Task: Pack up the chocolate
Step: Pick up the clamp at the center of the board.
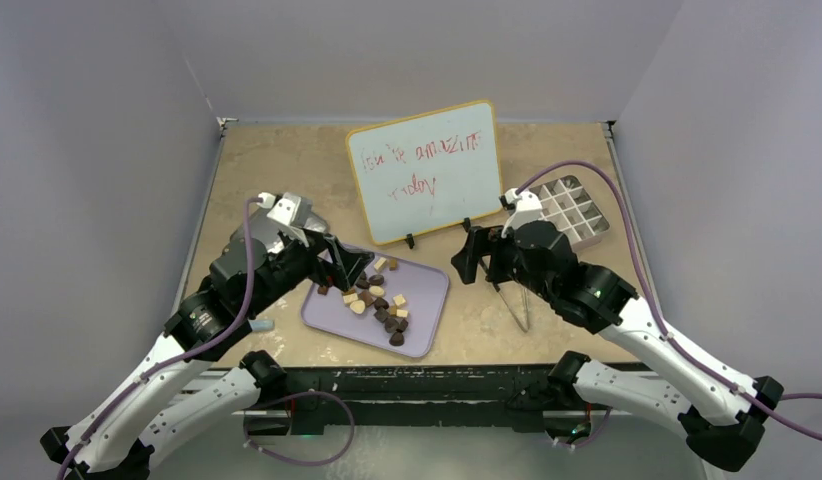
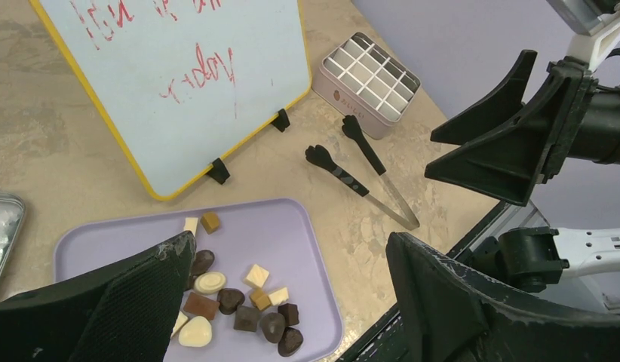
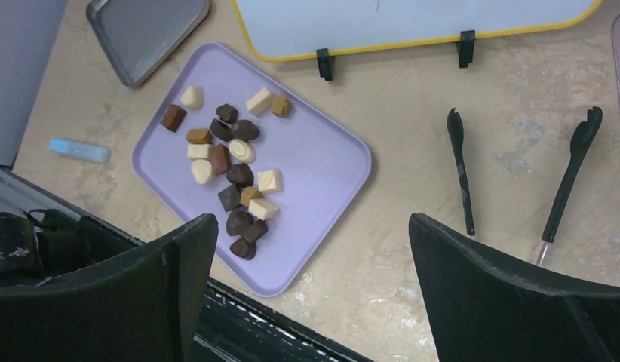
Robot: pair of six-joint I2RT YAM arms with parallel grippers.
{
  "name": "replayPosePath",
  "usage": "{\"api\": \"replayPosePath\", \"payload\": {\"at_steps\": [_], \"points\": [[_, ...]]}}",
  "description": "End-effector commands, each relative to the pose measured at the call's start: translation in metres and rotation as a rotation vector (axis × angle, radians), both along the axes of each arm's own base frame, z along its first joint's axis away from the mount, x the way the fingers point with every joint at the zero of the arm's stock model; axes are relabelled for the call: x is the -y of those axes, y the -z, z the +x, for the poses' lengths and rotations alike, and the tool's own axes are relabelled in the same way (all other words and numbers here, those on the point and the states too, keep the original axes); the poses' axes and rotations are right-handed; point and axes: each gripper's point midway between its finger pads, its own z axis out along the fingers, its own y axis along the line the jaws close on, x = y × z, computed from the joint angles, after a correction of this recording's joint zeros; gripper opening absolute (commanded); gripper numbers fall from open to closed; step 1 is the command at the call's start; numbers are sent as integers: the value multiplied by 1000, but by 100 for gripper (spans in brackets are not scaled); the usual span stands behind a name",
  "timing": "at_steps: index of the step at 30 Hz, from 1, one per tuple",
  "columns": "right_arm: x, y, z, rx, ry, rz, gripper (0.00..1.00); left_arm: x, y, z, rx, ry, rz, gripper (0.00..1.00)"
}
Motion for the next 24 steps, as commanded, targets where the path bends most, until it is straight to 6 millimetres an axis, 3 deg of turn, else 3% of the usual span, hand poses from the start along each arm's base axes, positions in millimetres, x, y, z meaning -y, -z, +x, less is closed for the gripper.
{"api": "replayPosePath", "payload": {"at_steps": [1, 5, 9, 21, 24], "points": [[11, -2, 1, 21, 40, -12, 99, 3, -15, 0, 54, 17, -30, 96], [15, -3, 2, 36, 50, -16, 99, -1, -13, 2, 55, -2, -19, 96], [24, 9, 3, 21, 85, -63, 99, -8, -7, 3, 47, -36, -6, 96], [64, 100, 15, -149, 219, -446, 99, -26, 19, -8, 4, -74, 26, 96], [71, 125, 20, -251, 224, -467, 99, -31, 26, -10, 10, -89, 33, 96]]}}
